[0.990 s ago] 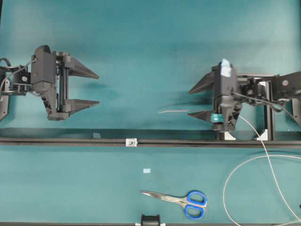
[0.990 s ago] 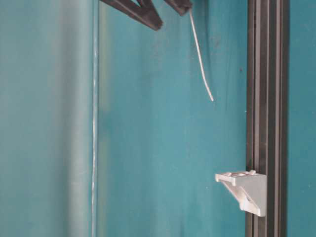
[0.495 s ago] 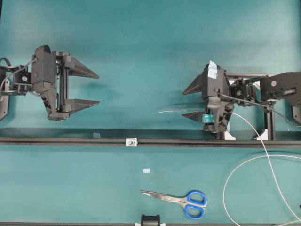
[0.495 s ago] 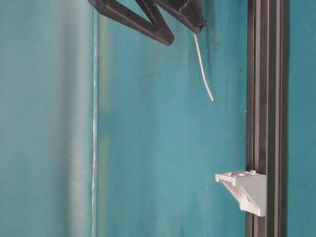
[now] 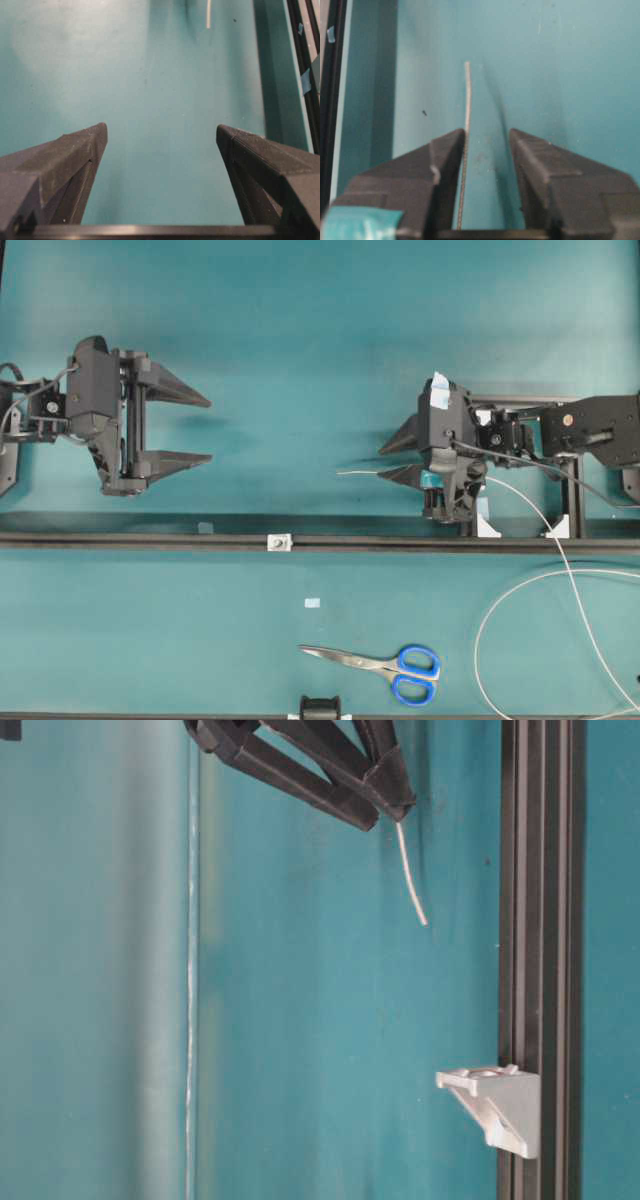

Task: Insert the wire into the hole on the left side and pull it with the left arm.
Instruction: 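Close the right gripper on the white wire near its free end, then carry the held wire left and down toward the white bracket on the rail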

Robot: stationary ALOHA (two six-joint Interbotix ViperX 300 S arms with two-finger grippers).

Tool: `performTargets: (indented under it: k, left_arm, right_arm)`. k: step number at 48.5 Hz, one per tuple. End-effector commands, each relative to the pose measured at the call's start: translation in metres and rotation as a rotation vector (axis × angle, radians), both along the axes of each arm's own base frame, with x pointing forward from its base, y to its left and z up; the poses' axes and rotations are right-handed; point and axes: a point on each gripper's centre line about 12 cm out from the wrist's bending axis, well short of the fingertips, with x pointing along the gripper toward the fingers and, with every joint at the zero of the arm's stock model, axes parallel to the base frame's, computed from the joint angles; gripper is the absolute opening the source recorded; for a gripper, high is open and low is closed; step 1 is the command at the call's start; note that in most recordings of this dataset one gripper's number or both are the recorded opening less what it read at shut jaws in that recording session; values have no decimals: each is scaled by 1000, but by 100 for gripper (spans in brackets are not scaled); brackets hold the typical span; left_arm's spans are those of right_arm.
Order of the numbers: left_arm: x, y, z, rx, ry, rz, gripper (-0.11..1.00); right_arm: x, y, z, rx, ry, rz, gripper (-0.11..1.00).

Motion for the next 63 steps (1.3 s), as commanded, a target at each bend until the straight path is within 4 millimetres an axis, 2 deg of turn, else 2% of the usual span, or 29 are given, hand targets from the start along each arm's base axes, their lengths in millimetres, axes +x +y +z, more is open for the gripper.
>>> performTargets:
  k: [1, 5, 13, 25, 31, 63]
  left_arm:
    - [2, 1, 4, 2, -20, 3, 72]
    - [2, 1, 4, 2, -20, 3, 72]
    - [2, 1, 4, 1, -20, 3, 72]
    - [2, 1, 4, 1, -21, 3, 72]
    - [3, 1, 5, 1, -25, 3, 72]
    - [11, 1, 17, -2, -66, 5, 72]
  right_arm:
    - [7, 1, 8, 4, -35, -2, 42]
    - [6, 1, 7, 3, -32, -1, 32]
    - [5, 1, 7, 3, -31, -1, 5]
    - [6, 1, 9, 3, -35, 1, 5]
    - [5, 1, 16, 4, -51, -1, 5]
    - [-21, 0, 93, 7, -103, 1, 5]
